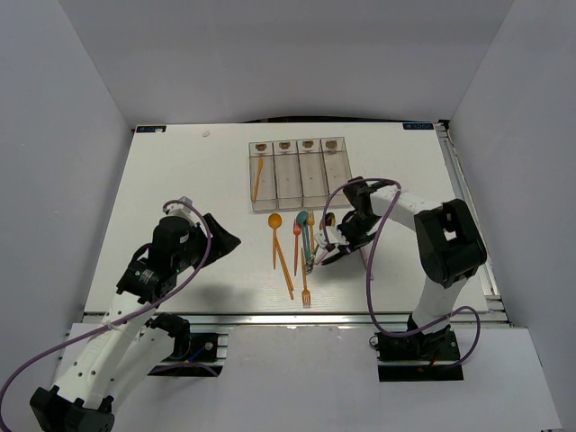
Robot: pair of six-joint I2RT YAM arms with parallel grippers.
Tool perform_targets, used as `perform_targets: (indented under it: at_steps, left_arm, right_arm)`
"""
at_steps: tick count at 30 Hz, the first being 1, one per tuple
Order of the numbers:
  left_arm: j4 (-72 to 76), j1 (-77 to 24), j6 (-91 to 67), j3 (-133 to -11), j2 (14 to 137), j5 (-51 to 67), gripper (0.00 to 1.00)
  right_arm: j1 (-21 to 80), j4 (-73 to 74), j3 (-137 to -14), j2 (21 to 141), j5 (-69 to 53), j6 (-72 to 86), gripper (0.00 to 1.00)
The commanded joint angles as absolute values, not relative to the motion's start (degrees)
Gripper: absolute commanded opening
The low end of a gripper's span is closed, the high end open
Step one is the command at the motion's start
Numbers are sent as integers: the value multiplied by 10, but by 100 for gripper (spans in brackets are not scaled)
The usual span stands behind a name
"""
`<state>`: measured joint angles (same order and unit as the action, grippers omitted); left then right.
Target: Sort the eating utensils into containers
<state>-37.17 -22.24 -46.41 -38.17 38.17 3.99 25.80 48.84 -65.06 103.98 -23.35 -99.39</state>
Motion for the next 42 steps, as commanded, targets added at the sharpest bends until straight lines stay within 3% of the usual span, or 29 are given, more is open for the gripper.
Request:
perform_targets:
  at_steps: [1,10,25,29,35,42]
  left_arm:
    - [-356,-221,-466,-378,385,50,86]
    - [-341,-220,-465,-378,399,63,86]
    - [-283,-220,-463,-370,428,120,86]
    - [-230,-221,-464,-352,441,188,86]
    - [-108,-221,-478,-323,532,314,86]
    - [-47,-266,-447,-374,670,356,85]
  right_arm:
    - [263,455,-619,1075,-178,-1005,15]
    - [255,454,-627,1035,-205,-1040,0]
    - [239,530,-695,954,-346,-1114,0]
    - [245,526,-693,952,-359,-1107,0]
    - [273,512,-686,946,-375,-1088,0]
    - [307,505,-693,940,-386,-1071,0]
